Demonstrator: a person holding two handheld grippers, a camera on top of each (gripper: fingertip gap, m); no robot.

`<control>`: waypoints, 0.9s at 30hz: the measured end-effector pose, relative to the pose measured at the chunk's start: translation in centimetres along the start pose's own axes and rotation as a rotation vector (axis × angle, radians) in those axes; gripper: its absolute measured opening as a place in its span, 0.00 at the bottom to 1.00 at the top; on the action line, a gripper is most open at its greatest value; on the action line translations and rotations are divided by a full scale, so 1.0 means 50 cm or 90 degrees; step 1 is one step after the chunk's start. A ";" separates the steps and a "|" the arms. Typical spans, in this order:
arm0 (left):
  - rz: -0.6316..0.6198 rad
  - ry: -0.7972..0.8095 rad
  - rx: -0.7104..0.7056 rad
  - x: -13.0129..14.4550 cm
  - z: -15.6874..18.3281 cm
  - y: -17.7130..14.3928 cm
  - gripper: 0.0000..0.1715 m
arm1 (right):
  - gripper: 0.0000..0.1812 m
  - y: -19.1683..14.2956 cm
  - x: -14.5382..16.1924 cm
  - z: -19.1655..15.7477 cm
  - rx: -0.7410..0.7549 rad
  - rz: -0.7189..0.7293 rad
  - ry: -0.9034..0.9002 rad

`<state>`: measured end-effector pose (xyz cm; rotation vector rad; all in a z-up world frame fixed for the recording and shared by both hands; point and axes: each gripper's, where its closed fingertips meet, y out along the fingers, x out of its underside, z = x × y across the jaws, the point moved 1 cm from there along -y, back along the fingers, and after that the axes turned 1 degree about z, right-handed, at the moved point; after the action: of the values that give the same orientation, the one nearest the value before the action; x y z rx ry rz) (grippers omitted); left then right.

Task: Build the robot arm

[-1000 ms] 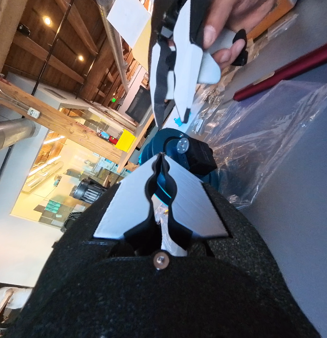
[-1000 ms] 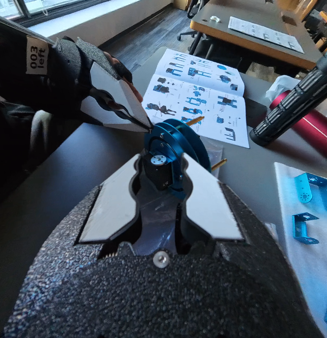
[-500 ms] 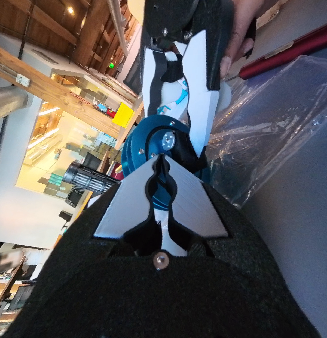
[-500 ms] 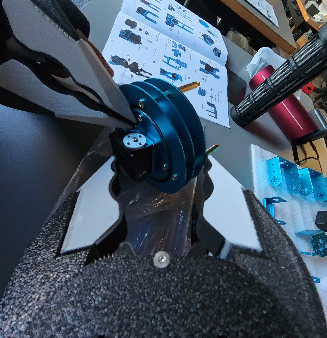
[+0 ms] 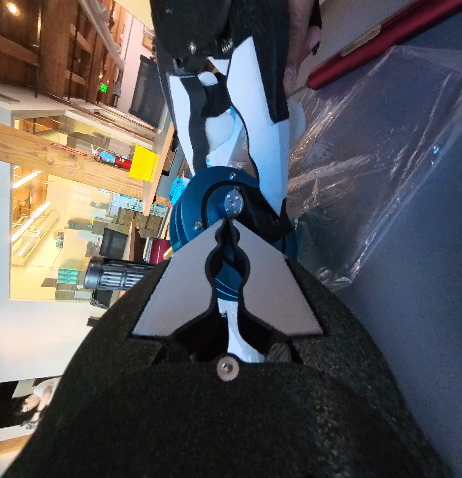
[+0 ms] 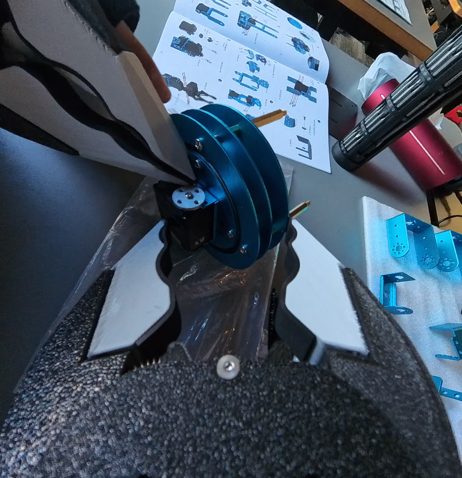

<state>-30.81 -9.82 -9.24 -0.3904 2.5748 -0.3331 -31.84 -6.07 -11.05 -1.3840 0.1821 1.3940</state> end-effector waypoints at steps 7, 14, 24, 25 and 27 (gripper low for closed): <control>-0.044 0.083 0.058 -0.002 0.000 0.004 0.00 | 0.49 -0.001 0.003 0.002 -0.006 0.002 0.014; -0.069 0.146 0.145 -0.008 -0.003 0.020 0.00 | 0.49 -0.002 0.016 0.010 -0.023 0.013 0.059; -0.097 0.173 0.239 -0.009 -0.005 0.027 0.00 | 0.49 -0.001 0.022 0.015 -0.036 0.019 0.088; -0.098 0.175 0.243 -0.009 -0.005 0.028 0.00 | 0.49 -0.001 0.023 0.015 -0.037 0.019 0.089; -0.099 0.175 0.251 -0.010 -0.005 0.029 0.00 | 0.49 -0.002 0.024 0.016 -0.038 0.020 0.092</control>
<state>-30.82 -8.25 -9.25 -0.4218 2.6565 -0.9936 -31.90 -4.79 -11.68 -1.5389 0.2597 1.3353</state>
